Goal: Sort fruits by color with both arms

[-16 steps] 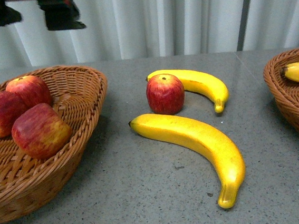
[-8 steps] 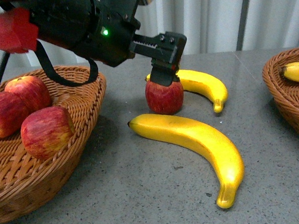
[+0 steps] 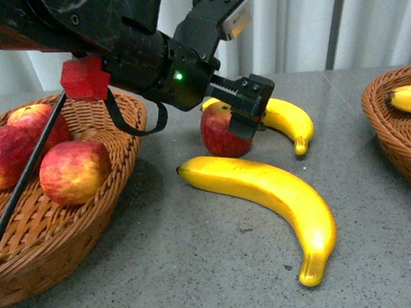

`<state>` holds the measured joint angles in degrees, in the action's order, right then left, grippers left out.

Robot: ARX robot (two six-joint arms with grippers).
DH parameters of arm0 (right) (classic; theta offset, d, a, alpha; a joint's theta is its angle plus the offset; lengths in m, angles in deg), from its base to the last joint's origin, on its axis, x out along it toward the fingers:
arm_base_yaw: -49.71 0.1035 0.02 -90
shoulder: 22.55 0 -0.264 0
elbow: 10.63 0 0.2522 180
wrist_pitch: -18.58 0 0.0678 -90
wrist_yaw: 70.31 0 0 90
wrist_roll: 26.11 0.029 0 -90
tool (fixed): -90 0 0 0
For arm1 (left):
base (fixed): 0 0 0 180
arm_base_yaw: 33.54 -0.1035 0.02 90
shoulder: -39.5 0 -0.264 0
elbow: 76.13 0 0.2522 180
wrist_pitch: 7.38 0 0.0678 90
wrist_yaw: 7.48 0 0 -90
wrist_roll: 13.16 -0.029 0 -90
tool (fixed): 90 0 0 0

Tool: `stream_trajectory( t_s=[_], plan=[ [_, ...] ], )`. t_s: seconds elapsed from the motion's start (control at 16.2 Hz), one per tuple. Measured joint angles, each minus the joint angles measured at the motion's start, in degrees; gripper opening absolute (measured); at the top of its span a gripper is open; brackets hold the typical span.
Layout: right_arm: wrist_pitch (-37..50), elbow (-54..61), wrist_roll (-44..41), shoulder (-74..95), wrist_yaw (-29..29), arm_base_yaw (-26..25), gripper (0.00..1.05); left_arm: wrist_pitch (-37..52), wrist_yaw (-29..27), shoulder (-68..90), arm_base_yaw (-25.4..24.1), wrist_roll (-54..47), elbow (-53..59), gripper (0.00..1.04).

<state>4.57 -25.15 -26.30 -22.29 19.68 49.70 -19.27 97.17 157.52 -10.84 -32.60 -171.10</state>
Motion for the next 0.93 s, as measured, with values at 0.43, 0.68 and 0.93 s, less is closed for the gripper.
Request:
stream_trajectory(
  t_s=[0.43,0.68,0.93],
  plan=[
    [0.0,0.0,0.0,0.0,0.0,0.0,0.98,0.0,1.4,6.2,-0.7,-0.1,-4.1,0.98],
    [0.0,0.0,0.0,0.0,0.0,0.0,0.98,-0.2,1.3,6.3,-0.5,-0.3,-4.1,0.7],
    [0.0,0.0,0.0,0.0,0.0,0.0,0.98,1.0,-1.4,3.0,-0.8,0.6,-3.2,0.69]
  ],
)
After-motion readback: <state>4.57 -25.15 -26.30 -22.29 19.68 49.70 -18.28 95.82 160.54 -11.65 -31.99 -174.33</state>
